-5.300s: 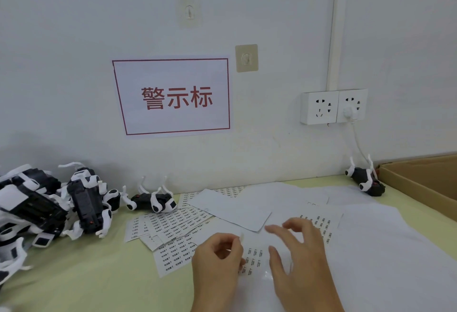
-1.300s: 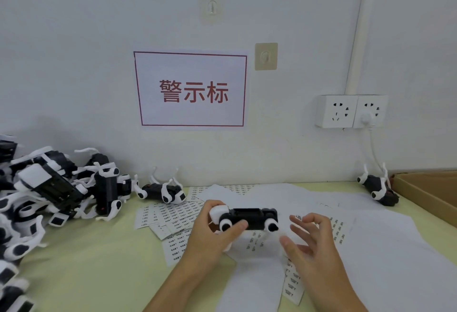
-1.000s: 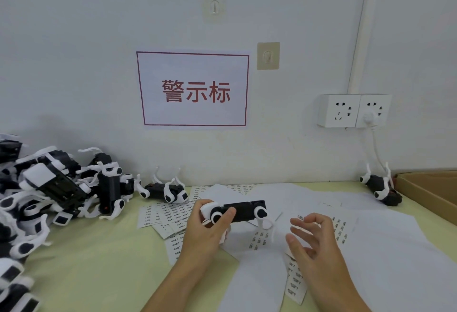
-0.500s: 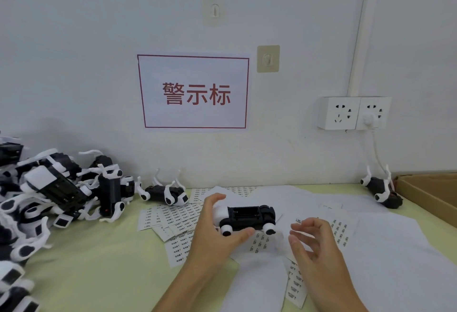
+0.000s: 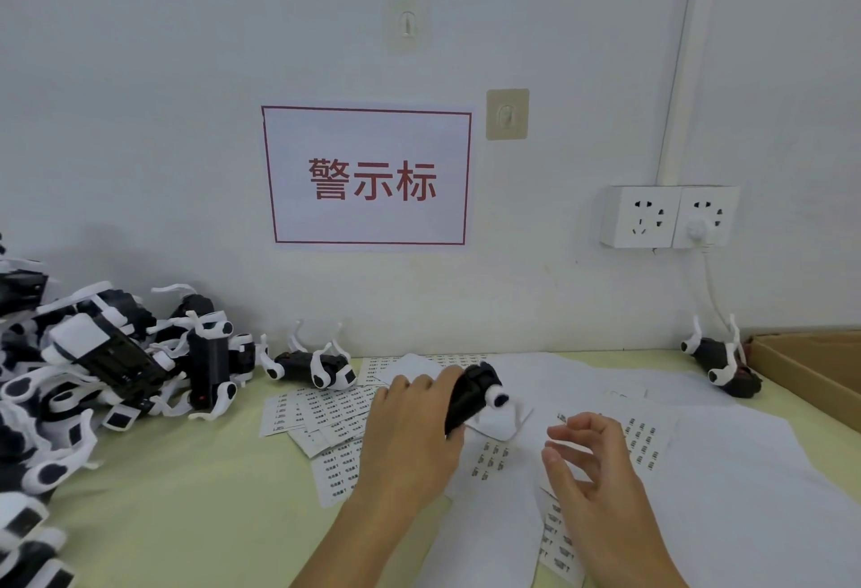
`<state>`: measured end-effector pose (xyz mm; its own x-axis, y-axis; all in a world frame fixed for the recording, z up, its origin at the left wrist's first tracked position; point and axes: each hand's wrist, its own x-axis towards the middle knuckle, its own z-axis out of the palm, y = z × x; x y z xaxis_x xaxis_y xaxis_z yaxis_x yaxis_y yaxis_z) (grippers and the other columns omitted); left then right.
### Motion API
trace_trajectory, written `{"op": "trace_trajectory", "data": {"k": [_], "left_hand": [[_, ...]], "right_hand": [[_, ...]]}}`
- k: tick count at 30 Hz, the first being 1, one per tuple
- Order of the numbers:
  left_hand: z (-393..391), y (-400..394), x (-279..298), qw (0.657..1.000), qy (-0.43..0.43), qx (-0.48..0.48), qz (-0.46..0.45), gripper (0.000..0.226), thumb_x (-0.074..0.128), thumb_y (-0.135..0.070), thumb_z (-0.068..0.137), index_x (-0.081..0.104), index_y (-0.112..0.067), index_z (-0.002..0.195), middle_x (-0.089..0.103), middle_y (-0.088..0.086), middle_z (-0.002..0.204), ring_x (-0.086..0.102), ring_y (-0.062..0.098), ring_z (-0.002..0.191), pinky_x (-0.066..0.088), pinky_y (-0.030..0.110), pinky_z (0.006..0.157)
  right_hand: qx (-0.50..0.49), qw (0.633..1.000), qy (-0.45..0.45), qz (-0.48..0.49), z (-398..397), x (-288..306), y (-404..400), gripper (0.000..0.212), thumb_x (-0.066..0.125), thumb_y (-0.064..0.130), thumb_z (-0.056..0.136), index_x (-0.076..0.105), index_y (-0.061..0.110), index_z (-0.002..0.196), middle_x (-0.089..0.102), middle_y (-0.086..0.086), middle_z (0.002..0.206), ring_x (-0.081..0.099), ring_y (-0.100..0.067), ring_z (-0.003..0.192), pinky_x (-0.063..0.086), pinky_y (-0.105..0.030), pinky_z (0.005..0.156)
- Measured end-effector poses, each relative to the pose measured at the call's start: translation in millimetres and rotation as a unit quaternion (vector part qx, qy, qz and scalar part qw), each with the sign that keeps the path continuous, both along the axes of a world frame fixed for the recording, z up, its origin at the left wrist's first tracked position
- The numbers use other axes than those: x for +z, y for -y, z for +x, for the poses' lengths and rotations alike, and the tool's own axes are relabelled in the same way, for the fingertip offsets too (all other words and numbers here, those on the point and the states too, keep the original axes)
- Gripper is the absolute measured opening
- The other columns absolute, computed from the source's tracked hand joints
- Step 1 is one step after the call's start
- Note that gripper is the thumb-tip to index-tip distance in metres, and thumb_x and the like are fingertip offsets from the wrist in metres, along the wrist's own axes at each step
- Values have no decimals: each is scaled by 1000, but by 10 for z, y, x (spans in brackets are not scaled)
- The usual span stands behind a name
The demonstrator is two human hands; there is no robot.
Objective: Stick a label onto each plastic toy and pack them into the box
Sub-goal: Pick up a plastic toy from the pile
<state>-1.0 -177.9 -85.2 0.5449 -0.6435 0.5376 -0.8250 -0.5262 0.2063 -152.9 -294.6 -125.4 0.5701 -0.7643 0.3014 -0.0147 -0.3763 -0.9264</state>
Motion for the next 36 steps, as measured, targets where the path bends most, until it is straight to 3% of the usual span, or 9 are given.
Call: {"op": "trace_trajectory", "data": {"k": [3, 6, 9, 14, 20, 25, 29, 33, 36], "left_hand": [[-37, -26, 95, 952, -271, -45, -135, 35, 69, -30, 84, 50, -41, 111, 65, -8, 87, 64, 12, 71, 54, 29, 64], [-75, -21, 55, 853, -472, -80, -208, 36, 75, -25, 84, 50, -40, 104, 65, 3, 96, 66, 6, 63, 52, 19, 52], [-140, 24, -66, 733, -612, -121, -271, 43, 76, -17, 85, 47, -35, 111, 63, 14, 108, 67, 28, 69, 44, 31, 48], [-188, 92, -227, 693, -621, -152, -332, 60, 77, -16, 87, 49, -63, 111, 71, 9, 109, 73, 31, 94, 57, 51, 85], [-98, 50, -213, 591, -671, -207, -397, 59, 73, -13, 84, 55, -52, 125, 70, 11, 106, 67, 29, 79, 55, 37, 62], [-73, 93, -281, 620, -659, -217, -367, 67, 52, 6, 93, 57, -55, 122, 72, 10, 97, 69, 30, 76, 55, 40, 67], [-120, 103, -242, 716, -592, -199, -311, 62, 70, -16, 89, 49, -64, 123, 66, 8, 114, 70, 23, 98, 57, 42, 92], [-127, 150, -228, 743, -557, -229, -290, 54, 71, -22, 88, 51, -62, 117, 70, -20, 94, 68, 9, 94, 54, 23, 79], [-120, 148, -219, 746, -552, -234, -290, 56, 68, -18, 87, 50, -61, 118, 68, -9, 99, 66, 14, 91, 54, 26, 79]], "right_hand": [[-2, 1000, 6, 2, 6, -3, 0, 26, 62, 13, 93, 48, 32, 104, 65, 15, 107, 59, 14, 96, 49, -13, 65], [-8, 1000, 15, 3, 9, -9, 8, 23, 61, 13, 94, 50, 30, 104, 66, 16, 102, 60, 12, 94, 50, -11, 63], [-14, 1000, 17, 2, 17, -15, 11, 20, 57, 11, 96, 52, 30, 101, 67, 19, 95, 64, 3, 93, 53, -24, 71], [-18, 1000, 24, -7, 27, -2, -9, 16, 59, 11, 94, 58, 27, 96, 67, 19, 90, 66, -3, 88, 56, -34, 71], [-16, 999, 35, -28, 6, 19, -69, 16, 60, 8, 93, 59, 24, 96, 68, 11, 87, 65, -5, 85, 56, -38, 69], [-15, 999, 29, -40, 8, 19, -93, 17, 60, 7, 93, 59, 23, 96, 67, 12, 86, 65, -8, 85, 53, -39, 68], [-20, 998, 37, -39, 24, 28, -93, 17, 60, 5, 93, 59, 22, 93, 67, 11, 84, 66, -10, 84, 53, -39, 67], [-7, 999, 37, -39, 10, 18, -87, 14, 59, 5, 93, 58, 18, 90, 67, 8, 82, 63, -8, 81, 54, -44, 69], [8, 996, 62, -66, -15, 31, -102, 21, 55, 3, 96, 59, 22, 86, 69, 0, 81, 60, -10, 71, 50, -32, 63]]}}
